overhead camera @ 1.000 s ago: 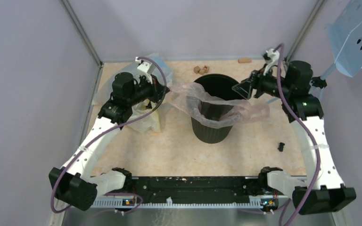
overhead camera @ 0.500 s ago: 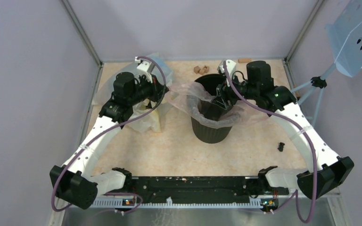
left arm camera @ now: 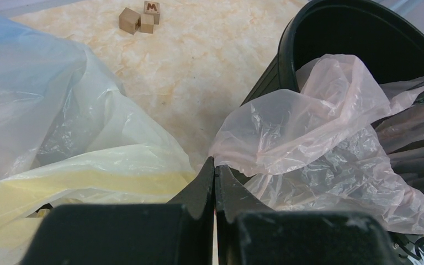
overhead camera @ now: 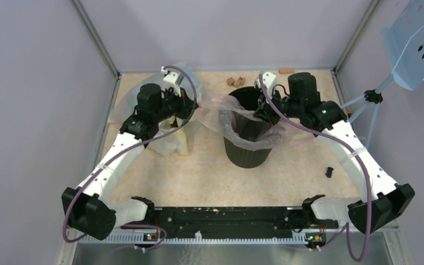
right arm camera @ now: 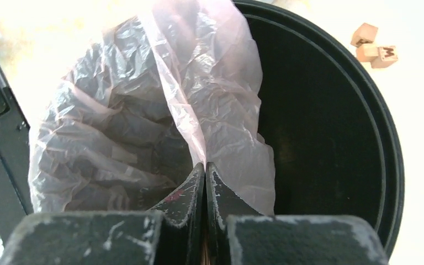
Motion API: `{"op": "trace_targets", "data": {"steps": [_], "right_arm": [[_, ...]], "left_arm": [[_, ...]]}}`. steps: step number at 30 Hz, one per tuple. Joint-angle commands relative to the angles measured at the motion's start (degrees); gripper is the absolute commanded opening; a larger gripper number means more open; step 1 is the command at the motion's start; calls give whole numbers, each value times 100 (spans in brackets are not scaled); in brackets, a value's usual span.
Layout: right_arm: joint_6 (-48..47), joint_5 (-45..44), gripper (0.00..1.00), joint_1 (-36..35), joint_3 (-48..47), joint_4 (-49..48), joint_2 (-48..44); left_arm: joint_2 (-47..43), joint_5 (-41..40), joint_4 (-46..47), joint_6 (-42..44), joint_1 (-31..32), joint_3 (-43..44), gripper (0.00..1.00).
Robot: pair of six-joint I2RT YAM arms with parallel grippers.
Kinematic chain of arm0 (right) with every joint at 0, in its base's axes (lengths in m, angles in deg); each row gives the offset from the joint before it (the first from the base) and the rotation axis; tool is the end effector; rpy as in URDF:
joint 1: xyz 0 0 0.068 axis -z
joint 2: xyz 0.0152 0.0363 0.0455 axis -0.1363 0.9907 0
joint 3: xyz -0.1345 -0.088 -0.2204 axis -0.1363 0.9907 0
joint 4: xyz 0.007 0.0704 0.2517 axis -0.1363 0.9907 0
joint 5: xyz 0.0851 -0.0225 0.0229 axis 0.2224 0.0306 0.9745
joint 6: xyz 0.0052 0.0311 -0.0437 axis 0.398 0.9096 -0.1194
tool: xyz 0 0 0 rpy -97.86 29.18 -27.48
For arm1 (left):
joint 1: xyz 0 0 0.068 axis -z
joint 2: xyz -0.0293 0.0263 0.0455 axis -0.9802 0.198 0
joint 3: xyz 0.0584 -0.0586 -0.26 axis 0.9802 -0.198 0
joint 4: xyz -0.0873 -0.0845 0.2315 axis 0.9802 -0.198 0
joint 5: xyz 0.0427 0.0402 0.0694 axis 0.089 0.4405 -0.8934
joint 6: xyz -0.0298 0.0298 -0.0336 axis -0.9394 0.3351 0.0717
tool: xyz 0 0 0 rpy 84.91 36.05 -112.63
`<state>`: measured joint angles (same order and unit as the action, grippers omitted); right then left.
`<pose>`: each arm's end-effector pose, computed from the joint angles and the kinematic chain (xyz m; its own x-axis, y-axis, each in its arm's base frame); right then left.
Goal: Put the trash bags into the trash bin
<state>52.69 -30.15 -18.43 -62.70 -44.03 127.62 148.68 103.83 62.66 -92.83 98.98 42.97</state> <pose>0.2230 0.1284 0.3961 -0.2331 -0.4354 -0.8696 -0.8603 0.5092 -0.0243 0.2541 -0.1094 0.3631 -0.4039 -0.0637 -0.9126 0.5988 0.7358 -0.3164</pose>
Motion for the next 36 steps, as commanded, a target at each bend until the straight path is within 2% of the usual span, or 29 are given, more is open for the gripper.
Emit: {"op": "trace_targets", "data": {"steps": [1, 4, 10, 16, 26, 36], "right_arm": [[474, -650, 0, -42, -347, -592, -51], [937, -1295, 0, 76, -475, -1029, 14], [1611, -1162, 0, 577, -929, -1256, 522], [1841, -1340, 0, 771, -1375, -1217, 1082], [2211, -1534, 0, 1008, -1940, -996, 1799], [2393, -1270, 2, 1337, -2341, 23, 2446]], "left_arm": [[138, -92, 304, -52, -15, 138, 0], [301, -125, 383, -65, -10, 135, 0], [769, -84, 542, -166, -11, 245, 0], [1167, -6, 599, -351, -16, 451, 0], [1774, 212, 401, -456, -10, 677, 0], [2210, 790, 153, -496, 39, 570, 0]]}}
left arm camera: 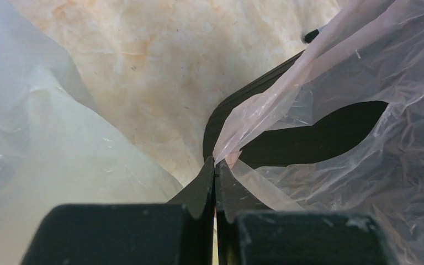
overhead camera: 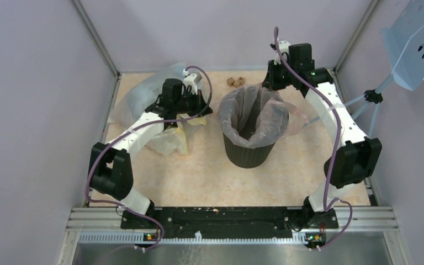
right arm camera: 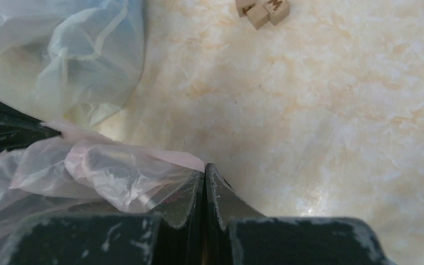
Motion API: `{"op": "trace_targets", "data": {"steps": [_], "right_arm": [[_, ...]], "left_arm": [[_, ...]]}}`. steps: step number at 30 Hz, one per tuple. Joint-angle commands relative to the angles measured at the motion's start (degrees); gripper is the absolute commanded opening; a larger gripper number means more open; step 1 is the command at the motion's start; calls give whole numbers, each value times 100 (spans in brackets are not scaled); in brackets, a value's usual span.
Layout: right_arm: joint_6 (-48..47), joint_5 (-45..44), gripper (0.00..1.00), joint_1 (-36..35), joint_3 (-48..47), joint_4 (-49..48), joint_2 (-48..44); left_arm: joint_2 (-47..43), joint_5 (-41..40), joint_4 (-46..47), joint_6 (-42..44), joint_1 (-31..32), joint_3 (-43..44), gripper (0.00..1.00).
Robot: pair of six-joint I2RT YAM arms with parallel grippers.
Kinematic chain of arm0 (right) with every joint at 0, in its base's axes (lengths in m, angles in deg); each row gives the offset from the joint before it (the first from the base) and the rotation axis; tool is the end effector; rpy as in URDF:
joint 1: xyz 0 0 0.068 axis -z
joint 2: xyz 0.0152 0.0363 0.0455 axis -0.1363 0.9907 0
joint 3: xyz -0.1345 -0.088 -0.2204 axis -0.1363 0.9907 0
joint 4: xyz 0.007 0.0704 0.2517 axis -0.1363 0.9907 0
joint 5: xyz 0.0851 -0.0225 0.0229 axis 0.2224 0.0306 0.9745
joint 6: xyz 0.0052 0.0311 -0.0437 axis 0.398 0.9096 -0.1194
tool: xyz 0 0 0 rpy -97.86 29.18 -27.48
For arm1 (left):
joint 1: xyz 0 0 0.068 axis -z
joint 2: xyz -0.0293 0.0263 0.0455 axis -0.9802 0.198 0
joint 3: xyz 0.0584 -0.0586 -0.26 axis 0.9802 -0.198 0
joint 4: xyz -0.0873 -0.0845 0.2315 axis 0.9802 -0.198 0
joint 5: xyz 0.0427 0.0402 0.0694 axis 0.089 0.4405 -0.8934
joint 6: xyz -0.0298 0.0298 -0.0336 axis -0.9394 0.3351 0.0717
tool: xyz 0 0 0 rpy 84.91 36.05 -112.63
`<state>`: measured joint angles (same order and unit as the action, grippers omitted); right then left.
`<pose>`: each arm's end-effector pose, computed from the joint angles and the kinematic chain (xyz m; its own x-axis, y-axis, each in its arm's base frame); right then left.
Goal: Put the trash bags into the trash bin
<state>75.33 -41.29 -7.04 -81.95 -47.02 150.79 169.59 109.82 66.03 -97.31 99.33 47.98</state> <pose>0.3538 0.1044 0.3906 -0.5808 -0.0902 -0.8090 -0.4359 0.8738 0.2155 0.3303 -0.1436 0.2907 -0.6391 -0.0323 -0.7685 0.5432 0.6884 -0.4807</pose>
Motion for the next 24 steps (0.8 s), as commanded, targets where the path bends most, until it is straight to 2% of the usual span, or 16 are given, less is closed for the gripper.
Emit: {"op": "trace_targets", "data": {"steps": [1, 8, 11, 13, 20, 24], "right_arm": [[158, -155, 4, 228, -494, 375, 160], [302, -472, 35, 254, -918, 594, -272], [407, -844, 53, 278, -580, 462, -798], [530, -1079, 61, 312, -152, 279, -1333], [1080, -2252, 70, 371, 1791, -198, -3345], [1215, -2558, 71, 372, 2574, -132, -4031]], "left_arm": [[144, 214, -183, -59, 13, 56, 0], [119, 273, -218, -80, 49, 95, 0], [84, 293, -270, -57, 48, 108, 0], [55, 250, -323, -36, 45, 98, 0], [-3, 231, -294, -42, 46, 78, 0], [-17, 274, -261, -85, 49, 76, 0]]}}
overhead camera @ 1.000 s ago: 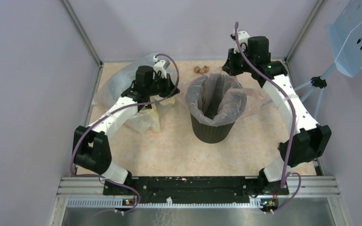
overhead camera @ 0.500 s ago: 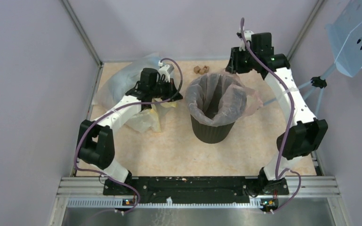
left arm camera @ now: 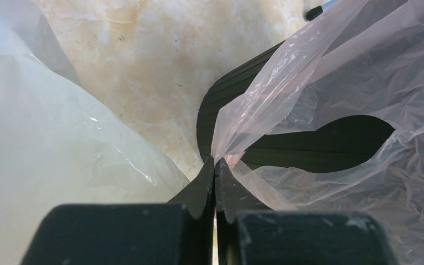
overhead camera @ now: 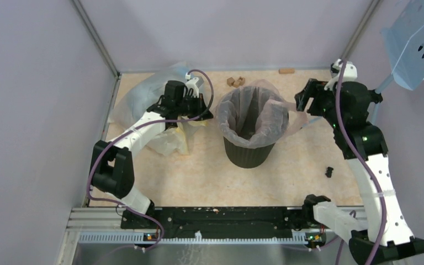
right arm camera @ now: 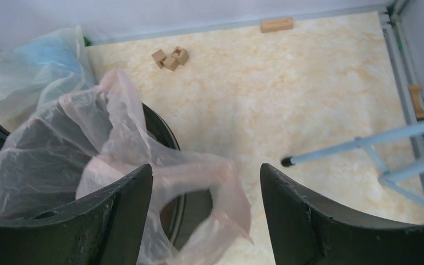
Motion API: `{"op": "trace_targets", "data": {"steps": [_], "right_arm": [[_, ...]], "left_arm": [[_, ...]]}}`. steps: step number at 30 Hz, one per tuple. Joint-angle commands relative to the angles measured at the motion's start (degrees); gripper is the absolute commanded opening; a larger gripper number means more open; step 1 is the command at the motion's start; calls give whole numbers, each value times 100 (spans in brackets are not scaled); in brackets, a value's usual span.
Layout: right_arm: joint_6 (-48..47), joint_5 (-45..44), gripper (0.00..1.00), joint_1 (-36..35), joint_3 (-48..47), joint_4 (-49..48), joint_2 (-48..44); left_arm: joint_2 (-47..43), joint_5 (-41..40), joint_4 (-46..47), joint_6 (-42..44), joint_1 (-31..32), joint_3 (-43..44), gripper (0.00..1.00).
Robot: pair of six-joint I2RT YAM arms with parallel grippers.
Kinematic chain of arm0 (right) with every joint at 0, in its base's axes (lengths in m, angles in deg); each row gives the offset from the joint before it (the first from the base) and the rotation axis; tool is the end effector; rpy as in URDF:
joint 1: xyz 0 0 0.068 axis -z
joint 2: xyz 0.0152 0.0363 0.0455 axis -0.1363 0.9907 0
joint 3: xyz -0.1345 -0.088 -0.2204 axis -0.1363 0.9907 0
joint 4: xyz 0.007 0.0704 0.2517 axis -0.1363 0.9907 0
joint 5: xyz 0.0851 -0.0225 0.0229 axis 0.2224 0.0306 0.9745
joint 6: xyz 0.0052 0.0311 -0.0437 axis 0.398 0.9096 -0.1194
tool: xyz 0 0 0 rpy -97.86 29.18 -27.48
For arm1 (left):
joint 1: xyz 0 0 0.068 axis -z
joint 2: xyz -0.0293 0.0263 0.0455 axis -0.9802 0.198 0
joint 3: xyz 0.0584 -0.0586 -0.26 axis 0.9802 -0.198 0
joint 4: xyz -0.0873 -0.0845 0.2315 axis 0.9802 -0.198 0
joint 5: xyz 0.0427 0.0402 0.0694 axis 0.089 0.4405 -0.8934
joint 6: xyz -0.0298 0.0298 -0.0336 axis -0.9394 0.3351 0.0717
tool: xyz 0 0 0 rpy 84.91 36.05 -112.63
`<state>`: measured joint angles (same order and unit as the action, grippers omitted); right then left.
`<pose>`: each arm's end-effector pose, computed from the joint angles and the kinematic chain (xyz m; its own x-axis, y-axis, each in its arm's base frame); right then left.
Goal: Put the trash bags into the trash bin
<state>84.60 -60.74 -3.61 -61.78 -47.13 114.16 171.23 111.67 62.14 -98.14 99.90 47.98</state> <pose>0.1885 0.0362 0.4426 -0.3327 0.1614 -0.9291 -0.0789 0.9770 0.1980 0.3291 -0.1480 0.2752 -0.7179 -0.0030 -0.6962 0.5104 0.6779 -0.5292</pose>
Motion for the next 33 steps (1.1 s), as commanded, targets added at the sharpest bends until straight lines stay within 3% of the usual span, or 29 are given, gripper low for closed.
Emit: {"op": "trace_targets", "data": {"steps": [1, 8, 15, 19, 33], "right_arm": [[312, -596, 71, 28, 695, -96, -442], [545, -548, 61, 28, 1288, -254, -291], [869, -423, 16, 107, 2011, -746, 139], [1145, -105, 0, 174, 2553, -1114, 243], [1781, 675, 0, 186, 3976, -2303, 335]], "left_arm": [[-180, 96, 138, -10, -9, 64, 0], [-194, -5, 140, -40, 0, 71, 0], [-162, -46, 121, -194, 0, -11, 0], [-188, -14, 355, -390, 67, -241, 0], [-128, 134, 751, -625, 255, -567, 0]]}}
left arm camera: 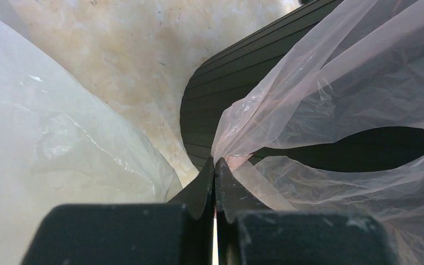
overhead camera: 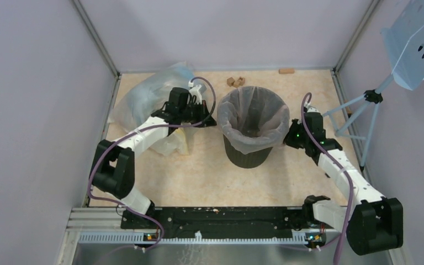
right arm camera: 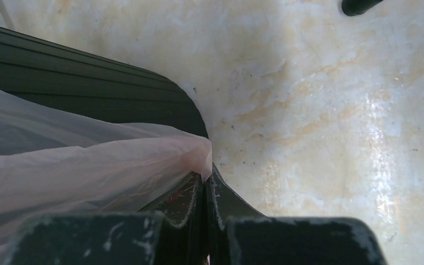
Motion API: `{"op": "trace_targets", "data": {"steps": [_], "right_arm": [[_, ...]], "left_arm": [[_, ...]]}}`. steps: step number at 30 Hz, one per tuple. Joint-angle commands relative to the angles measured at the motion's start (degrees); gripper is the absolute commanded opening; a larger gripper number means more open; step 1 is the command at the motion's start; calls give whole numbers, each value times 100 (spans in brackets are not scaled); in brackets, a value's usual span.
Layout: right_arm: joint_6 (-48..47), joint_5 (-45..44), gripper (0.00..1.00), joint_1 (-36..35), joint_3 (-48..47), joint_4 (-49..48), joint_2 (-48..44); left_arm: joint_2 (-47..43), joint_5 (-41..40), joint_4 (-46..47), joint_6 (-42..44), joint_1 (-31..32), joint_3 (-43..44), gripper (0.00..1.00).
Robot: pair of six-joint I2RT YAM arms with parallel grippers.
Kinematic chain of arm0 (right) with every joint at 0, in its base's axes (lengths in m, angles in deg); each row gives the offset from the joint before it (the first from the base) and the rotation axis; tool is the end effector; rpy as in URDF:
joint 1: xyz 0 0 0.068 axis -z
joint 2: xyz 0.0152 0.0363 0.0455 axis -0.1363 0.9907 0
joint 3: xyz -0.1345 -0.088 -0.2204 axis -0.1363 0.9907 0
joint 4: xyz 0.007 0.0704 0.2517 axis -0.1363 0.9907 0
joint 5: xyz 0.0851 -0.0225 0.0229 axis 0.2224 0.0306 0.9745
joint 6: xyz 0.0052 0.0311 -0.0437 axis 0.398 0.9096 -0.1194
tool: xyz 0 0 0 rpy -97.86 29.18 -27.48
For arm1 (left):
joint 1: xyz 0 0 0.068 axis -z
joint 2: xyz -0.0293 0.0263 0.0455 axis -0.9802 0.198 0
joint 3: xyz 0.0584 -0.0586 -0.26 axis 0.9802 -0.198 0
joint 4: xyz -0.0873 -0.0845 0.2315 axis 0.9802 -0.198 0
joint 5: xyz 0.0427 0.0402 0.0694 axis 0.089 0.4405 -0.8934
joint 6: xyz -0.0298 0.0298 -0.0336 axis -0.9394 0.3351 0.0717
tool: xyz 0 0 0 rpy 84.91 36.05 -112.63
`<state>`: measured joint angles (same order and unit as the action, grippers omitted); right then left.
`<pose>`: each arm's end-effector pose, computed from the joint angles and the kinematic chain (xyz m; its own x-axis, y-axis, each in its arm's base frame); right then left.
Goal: Put the trash bags into the trash bin
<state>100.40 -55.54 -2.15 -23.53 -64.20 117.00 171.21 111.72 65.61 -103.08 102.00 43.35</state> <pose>0.2174 0.0396 0.2376 -0.6780 0.3690 -0.6358 0.1408 0.9141 0.3803 0.3183 -0.1578 0.2537 -0.7727 -0.0281 -0.6341 0.4607 0.6623 -0.5908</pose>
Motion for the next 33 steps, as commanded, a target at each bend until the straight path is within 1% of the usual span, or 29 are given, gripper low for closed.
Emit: {"op": "trace_targets", "data": {"steps": [1, 6, 11, 13, 16, 17, 19, 21, 23, 24, 28, 30, 31, 32, 33], "right_arm": [[213, 154, 0, 40, 192, -657, 91], [238, 359, 1, 40, 403, -1015, 284], [291, 554, 6, 40, 462, -1220, 454], [311, 534, 9, 42, 468, -1231, 437], [313, 282, 12, 40, 425, -1055, 260], [309, 174, 14, 40, 424, -991, 131], [269, 92, 24, 40, 460, -951, -231], [261, 52, 39, 40, 594, -1018, -714], [256, 25, 49, 40, 702, -1027, -1223], [252, 16, 51, 40, 720, -973, -1363], [234, -30, 54, 40, 589, -551, -1608], [222, -109, 54, 40, 509, -320, -1632], [218, -143, 54, 40, 484, -243, -1635], [213, -178, 52, 40, 470, -175, -1628], [220, -194, 51, 40, 468, -140, -1612]], "left_arm": [[-137, 135, 444, -159, 55, -135, 0], [-212, 151, 770, -369, 71, -393, 0], [-387, 303, 1602, -829, 75, -985, 0], [-459, 326, 1928, -1009, 75, -1173, 0], [-602, 233, 2088, -1153, 75, -1334, 0], [-705, 162, 2109, -1185, 75, -1385, 0], [-902, -66, 2132, -1248, 73, -1493, 0], [-1136, -350, 2222, -1337, 62, -1633, 9], [-1354, -570, 2308, -1411, 62, -1779, 15], [-1446, -646, 2343, -1444, 58, -1845, 18], [-1749, -948, 2192, -1591, 38, -1971, 28], [-1875, -1104, 1964, -1603, 33, -1967, 35], [-1932, -1201, 1829, -1609, 19, -1952, 42], [-1986, -1322, 1679, -1606, 14, -1939, 46], [-2046, -1421, 1571, -1600, 7, -1949, 48]]}}
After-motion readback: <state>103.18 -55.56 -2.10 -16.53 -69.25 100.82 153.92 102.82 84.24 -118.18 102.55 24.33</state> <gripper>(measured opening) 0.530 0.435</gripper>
